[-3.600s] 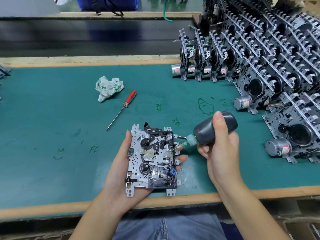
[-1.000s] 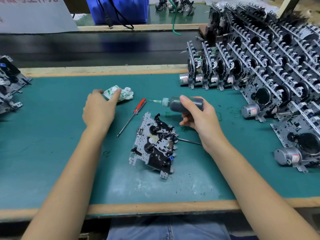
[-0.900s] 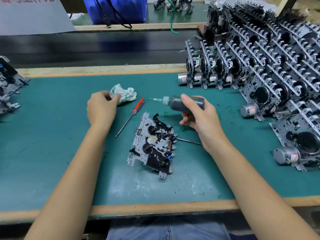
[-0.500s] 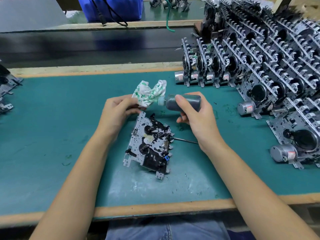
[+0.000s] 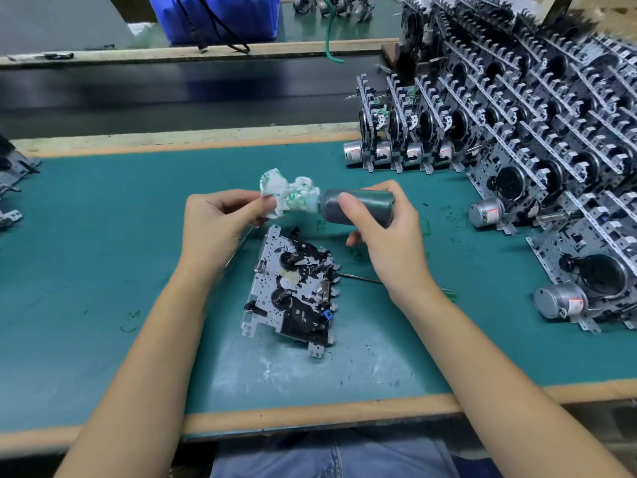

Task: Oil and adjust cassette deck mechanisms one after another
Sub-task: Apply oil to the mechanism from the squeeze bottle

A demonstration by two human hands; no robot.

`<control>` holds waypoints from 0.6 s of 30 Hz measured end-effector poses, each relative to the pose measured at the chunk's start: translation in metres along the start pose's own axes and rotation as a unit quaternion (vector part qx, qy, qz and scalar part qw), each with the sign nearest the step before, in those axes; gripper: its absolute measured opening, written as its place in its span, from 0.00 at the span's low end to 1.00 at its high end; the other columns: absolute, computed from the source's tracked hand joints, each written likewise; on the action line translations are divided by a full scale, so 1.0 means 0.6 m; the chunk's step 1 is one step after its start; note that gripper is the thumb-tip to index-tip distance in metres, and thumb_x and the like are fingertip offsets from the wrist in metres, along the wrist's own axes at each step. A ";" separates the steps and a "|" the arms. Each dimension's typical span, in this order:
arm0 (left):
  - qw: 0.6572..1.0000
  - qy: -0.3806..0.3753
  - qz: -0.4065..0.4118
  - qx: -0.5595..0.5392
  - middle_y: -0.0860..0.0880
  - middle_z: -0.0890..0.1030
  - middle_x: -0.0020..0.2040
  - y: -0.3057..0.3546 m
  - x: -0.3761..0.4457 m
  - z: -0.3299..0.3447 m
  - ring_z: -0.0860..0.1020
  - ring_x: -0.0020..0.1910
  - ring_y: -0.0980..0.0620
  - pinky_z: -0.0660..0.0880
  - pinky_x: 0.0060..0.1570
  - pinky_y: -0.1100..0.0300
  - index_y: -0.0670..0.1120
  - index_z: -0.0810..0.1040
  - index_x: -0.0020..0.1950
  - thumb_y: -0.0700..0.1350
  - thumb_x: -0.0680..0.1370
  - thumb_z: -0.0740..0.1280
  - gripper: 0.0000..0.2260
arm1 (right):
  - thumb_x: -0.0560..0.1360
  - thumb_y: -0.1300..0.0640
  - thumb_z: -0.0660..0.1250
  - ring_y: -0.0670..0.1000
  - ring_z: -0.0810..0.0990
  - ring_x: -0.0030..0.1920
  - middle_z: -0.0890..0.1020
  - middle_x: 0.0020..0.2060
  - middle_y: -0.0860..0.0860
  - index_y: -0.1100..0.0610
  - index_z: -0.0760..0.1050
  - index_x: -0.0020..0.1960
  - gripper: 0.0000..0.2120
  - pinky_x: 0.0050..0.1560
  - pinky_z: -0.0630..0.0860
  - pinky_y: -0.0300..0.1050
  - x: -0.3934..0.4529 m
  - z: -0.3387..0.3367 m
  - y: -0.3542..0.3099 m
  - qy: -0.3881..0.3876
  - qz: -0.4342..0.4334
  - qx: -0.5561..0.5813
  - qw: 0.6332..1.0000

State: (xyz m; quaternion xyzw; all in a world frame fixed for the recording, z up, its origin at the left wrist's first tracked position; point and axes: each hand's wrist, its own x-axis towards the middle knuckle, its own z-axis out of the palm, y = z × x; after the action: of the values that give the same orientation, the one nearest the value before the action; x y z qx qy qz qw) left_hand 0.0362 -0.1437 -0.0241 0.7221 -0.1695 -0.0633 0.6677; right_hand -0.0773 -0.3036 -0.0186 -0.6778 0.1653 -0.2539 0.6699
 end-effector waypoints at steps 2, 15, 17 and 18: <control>0.997 0.073 0.000 0.012 0.57 0.83 0.31 -0.004 0.007 -0.018 0.77 0.29 0.61 0.75 0.36 0.68 0.53 0.84 0.39 0.40 0.71 0.74 0.07 | 0.75 0.56 0.69 0.42 0.72 0.27 0.78 0.32 0.43 0.55 0.70 0.42 0.09 0.31 0.73 0.38 0.003 -0.007 -0.005 0.025 0.028 0.044 0.998; 0.923 -0.050 -0.232 0.304 0.54 0.76 0.26 0.045 -0.131 -0.013 0.75 0.25 0.55 0.74 0.40 0.56 0.46 0.69 0.30 0.78 0.64 0.57 0.34 | 0.65 0.51 0.69 0.43 0.67 0.28 0.79 0.34 0.51 0.58 0.75 0.42 0.11 0.24 0.69 0.33 -0.017 -0.066 -0.009 0.088 0.214 0.431 0.872; 0.920 -0.119 -0.337 0.163 0.49 0.81 0.37 0.043 -0.137 -0.003 0.82 0.34 0.54 0.78 0.51 0.53 0.45 0.77 0.36 0.73 0.64 0.64 0.30 | 0.65 0.50 0.69 0.43 0.68 0.28 0.79 0.34 0.50 0.57 0.74 0.43 0.12 0.24 0.69 0.33 -0.020 -0.067 -0.008 0.084 0.221 0.424 0.874; 0.917 -0.134 -0.370 0.060 0.49 0.84 0.40 0.046 -0.137 0.001 0.83 0.37 0.54 0.80 0.48 0.55 0.44 0.82 0.37 0.66 0.66 0.67 0.24 | 0.65 0.49 0.68 0.43 0.68 0.27 0.78 0.34 0.49 0.56 0.74 0.43 0.12 0.23 0.68 0.32 -0.021 -0.067 -0.008 0.077 0.224 0.412 0.880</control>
State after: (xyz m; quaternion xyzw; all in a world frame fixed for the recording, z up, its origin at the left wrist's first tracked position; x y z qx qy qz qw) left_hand -0.0450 -0.1186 -0.0081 0.7567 0.0184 -0.3919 0.5229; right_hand -0.1110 -0.3293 -0.0166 -0.2644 0.2441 -0.1936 0.9127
